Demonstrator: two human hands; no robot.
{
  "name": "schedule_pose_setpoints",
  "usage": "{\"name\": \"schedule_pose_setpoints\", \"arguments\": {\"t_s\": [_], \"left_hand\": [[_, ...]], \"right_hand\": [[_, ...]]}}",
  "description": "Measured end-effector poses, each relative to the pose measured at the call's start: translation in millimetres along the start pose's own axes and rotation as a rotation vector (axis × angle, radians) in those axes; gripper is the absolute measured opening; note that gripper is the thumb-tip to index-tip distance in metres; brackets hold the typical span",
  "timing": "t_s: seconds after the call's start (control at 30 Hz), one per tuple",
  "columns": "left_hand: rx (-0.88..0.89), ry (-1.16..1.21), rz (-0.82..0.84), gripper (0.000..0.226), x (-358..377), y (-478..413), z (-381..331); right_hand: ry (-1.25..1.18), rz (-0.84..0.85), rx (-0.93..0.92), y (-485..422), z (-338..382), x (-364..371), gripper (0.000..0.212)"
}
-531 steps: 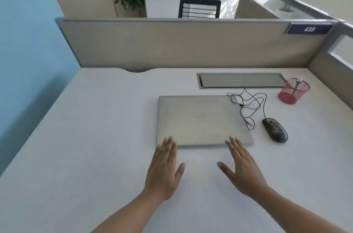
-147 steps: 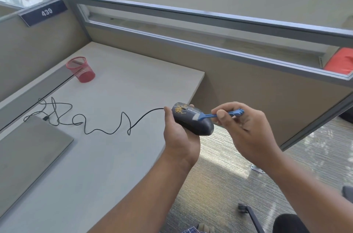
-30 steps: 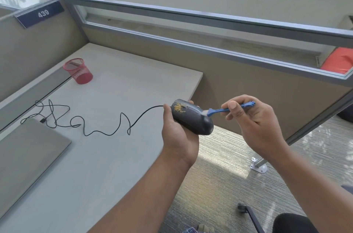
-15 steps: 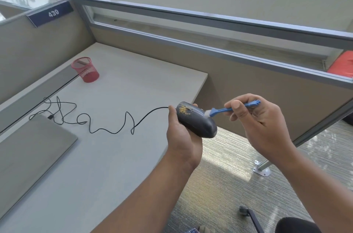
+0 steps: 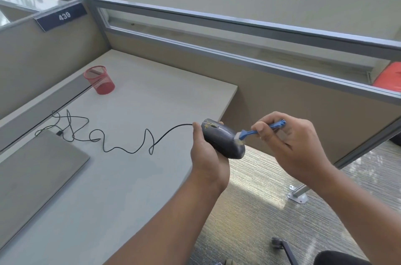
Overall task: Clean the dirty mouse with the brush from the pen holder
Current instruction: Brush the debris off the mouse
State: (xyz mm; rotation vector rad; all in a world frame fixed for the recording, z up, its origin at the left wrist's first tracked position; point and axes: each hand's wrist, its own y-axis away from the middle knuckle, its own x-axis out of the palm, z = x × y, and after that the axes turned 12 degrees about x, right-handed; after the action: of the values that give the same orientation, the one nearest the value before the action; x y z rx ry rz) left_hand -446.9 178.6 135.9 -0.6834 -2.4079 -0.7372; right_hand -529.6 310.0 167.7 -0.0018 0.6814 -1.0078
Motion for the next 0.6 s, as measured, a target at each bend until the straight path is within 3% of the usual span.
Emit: {"name": "schedule_pose_setpoints", "arguments": {"t_s": [0.13,0.33,0.47,0.6], "left_hand": [[0.017,0.009,-0.007,0.064,2,0,2],[-0.008,-0.011,-0.001,0.070,3,1,4],[0.015,0.012,-0.024,0.065,2,0,2],[0.017,0.024,0.000,0.067,0,1,4]], "right_hand": [[-0.090,-0.031,0.046,-3,5,3,0.022],[-0.132,0.098,0.089,0,12,20,0.027],[-0.038,0.033,0.063,10,-4,3,0.026],[-0.111,-0.024,0.088,5,1,2,0.019]]}}
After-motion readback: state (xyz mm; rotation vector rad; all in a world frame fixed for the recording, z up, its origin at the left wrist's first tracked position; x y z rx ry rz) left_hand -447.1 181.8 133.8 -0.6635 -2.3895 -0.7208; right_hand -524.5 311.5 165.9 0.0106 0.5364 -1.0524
